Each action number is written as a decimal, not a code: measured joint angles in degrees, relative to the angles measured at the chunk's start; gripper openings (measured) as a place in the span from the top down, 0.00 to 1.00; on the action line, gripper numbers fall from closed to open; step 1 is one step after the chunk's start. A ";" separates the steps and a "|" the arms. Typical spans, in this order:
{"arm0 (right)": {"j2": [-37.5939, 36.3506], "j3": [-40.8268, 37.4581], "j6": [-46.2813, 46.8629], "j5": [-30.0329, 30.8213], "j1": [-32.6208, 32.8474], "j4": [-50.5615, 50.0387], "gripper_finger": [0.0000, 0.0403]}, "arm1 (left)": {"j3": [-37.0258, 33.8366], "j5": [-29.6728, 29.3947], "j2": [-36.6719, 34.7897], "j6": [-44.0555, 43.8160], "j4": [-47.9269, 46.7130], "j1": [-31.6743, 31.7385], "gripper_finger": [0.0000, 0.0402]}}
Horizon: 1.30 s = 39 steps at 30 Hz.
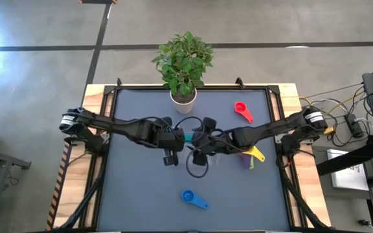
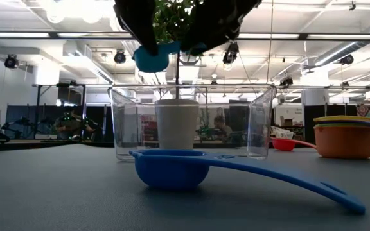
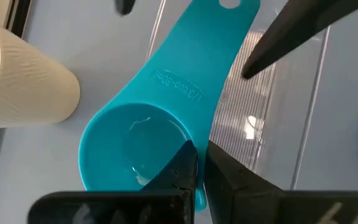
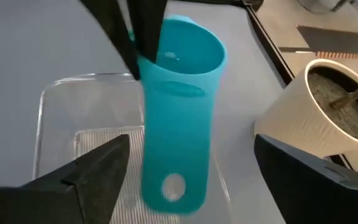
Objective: Nest measuring cups in basket
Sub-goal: Stack the light blue measuring cup on top of the yellow measuring cup
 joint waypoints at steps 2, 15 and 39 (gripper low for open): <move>0.90 0.89 -0.94 -0.11 -0.59 0.25 0.16 | -0.01 0.02 0.00 0.00 0.16 -0.18 1.00; 3.64 4.10 -1.02 -4.58 -2.06 -0.73 0.31 | -0.35 0.00 0.24 1.30 1.53 -0.73 1.00; 3.11 4.40 -1.77 -6.41 -2.31 -4.48 0.69 | -0.38 -0.01 0.39 -0.19 3.21 -0.90 0.98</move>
